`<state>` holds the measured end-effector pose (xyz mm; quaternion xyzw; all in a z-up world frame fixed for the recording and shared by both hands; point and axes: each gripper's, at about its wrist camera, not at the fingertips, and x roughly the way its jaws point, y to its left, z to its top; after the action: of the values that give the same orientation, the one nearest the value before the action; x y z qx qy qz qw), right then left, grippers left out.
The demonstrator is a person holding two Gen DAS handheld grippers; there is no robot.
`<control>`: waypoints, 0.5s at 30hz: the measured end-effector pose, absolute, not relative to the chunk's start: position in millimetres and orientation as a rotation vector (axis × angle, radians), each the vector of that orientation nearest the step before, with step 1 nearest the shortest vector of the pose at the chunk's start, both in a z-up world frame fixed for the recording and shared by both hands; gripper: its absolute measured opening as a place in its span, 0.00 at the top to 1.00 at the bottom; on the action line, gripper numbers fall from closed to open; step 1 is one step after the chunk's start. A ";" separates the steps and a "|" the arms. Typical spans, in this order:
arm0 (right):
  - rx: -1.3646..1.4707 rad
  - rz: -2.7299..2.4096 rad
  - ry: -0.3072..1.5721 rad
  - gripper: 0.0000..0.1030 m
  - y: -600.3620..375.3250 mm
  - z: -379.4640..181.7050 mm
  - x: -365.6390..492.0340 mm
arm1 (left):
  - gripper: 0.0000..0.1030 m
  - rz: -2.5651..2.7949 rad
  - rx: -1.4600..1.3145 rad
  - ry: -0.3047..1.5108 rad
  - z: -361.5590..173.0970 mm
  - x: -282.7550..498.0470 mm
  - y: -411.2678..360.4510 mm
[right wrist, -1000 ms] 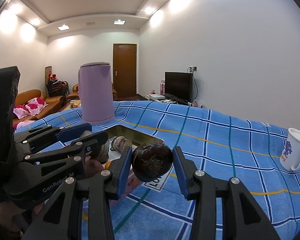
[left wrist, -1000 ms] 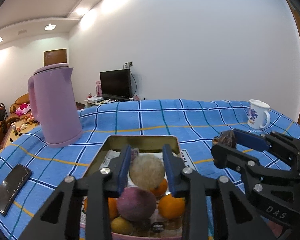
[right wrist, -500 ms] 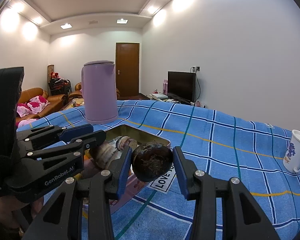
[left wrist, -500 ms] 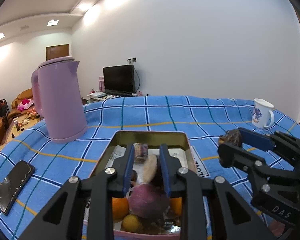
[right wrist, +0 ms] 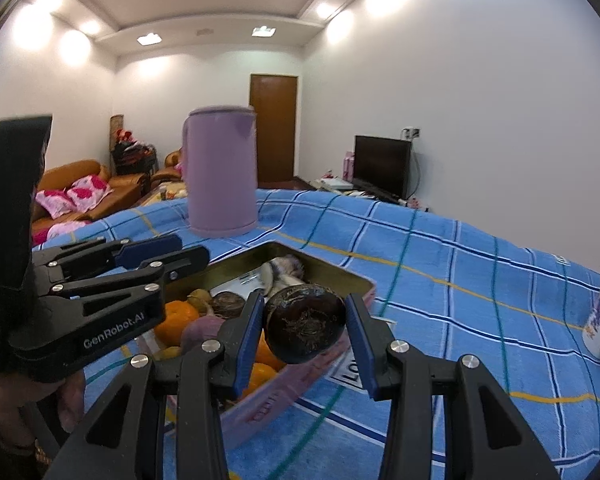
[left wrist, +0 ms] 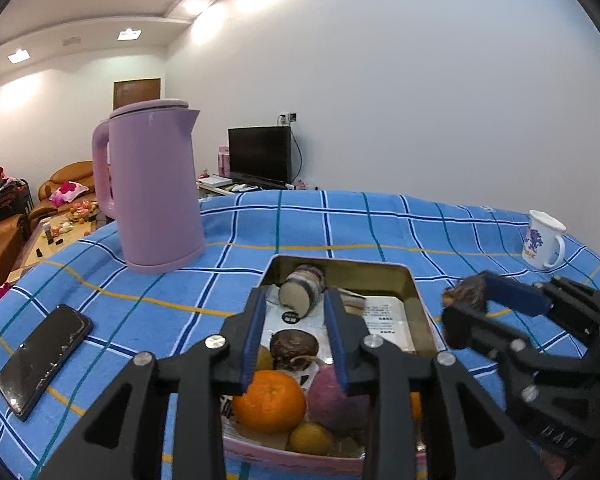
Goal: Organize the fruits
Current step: 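Lower and open the left tool into the tin while the right tool releases the dark fruit there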
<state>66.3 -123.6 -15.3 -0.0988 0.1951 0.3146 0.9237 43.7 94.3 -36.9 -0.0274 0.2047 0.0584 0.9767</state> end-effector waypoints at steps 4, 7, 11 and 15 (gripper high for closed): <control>-0.219 0.665 0.421 0.58 -113.0 -17.6 68.6 | 0.56 0.141 -0.074 0.414 -36.9 43.0 102.5; -0.206 0.681 0.444 0.58 -109.6 -19.1 73.9 | 0.56 0.157 -0.077 0.419 -37.1 43.7 108.3; -0.210 0.697 0.480 0.58 -102.0 -22.0 80.5 | 0.46 0.171 -0.087 0.423 -37.6 43.9 113.9; -0.233 0.704 0.487 0.58 -94.8 -23.5 79.8 | 0.45 0.175 -0.087 0.418 -37.8 42.6 115.5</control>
<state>79.8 -94.8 -23.5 -0.1127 0.2357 0.3407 0.9031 42.5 115.5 -37.8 -0.0429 0.2073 0.0870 0.9735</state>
